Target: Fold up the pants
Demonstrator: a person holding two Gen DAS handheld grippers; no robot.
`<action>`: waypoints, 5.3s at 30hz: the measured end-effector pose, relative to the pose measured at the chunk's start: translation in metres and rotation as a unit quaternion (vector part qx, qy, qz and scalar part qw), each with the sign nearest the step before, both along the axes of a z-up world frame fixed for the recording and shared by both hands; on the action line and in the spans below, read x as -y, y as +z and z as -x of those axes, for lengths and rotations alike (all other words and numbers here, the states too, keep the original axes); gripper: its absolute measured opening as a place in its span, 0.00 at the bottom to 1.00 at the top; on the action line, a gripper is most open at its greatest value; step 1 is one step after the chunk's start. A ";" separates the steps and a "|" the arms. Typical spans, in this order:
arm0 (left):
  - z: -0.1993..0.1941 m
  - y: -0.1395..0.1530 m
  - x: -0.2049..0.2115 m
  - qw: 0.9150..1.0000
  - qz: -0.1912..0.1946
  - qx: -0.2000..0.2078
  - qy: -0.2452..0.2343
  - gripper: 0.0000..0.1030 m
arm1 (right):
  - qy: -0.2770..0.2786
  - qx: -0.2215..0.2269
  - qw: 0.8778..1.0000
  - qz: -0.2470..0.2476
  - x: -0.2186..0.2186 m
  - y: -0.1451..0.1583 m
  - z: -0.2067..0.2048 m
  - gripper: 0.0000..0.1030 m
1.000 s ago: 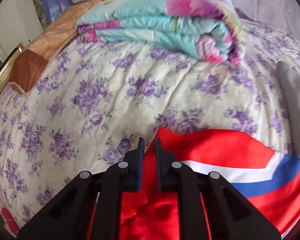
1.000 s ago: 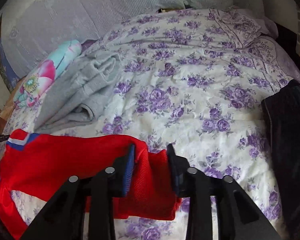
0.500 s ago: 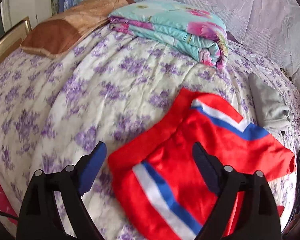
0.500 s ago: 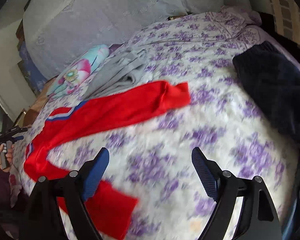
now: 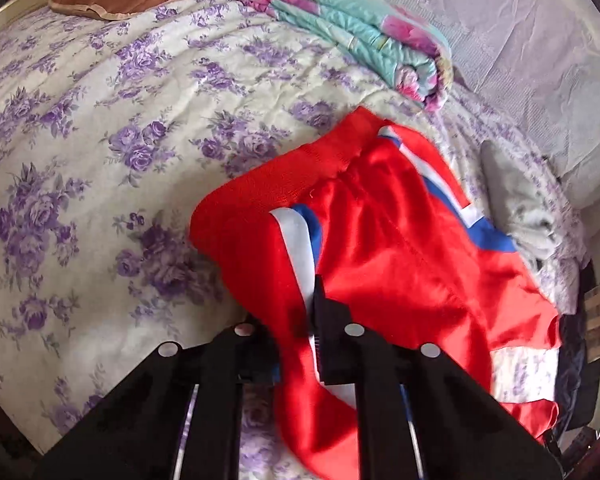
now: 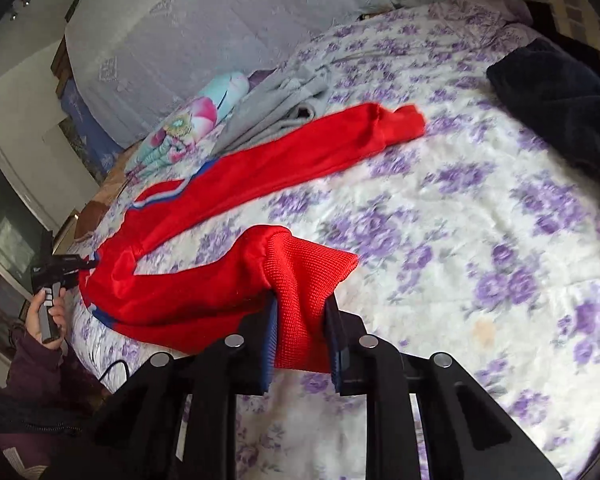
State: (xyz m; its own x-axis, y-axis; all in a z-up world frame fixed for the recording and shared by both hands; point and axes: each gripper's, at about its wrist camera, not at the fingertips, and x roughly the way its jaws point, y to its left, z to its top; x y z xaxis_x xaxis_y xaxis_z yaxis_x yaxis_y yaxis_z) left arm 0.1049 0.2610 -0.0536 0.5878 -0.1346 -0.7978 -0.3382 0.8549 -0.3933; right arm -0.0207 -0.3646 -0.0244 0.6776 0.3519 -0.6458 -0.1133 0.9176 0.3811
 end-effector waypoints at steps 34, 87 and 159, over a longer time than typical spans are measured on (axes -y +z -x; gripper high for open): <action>0.100 -0.009 0.065 0.993 -0.119 0.001 -0.001 0.51 | -0.104 -0.102 0.984 0.102 0.087 -0.018 0.049 0.19; -0.127 0.000 0.039 0.995 -0.062 -0.076 -0.029 0.37 | 0.337 -0.082 0.896 0.277 -0.228 -0.014 -0.296 0.07; 0.106 0.030 0.048 0.994 0.063 0.049 -0.073 0.12 | 0.452 0.028 0.884 0.120 -0.176 -0.015 0.035 0.06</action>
State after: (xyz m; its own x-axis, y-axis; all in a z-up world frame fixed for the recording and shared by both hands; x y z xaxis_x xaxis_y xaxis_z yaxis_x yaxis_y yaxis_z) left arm -0.0007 0.2127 -0.0239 0.6281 -0.3199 -0.7094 -0.1696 0.8334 -0.5259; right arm -0.0557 -0.1882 -0.0395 0.2230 0.6228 -0.7500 -0.8531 0.4970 0.1591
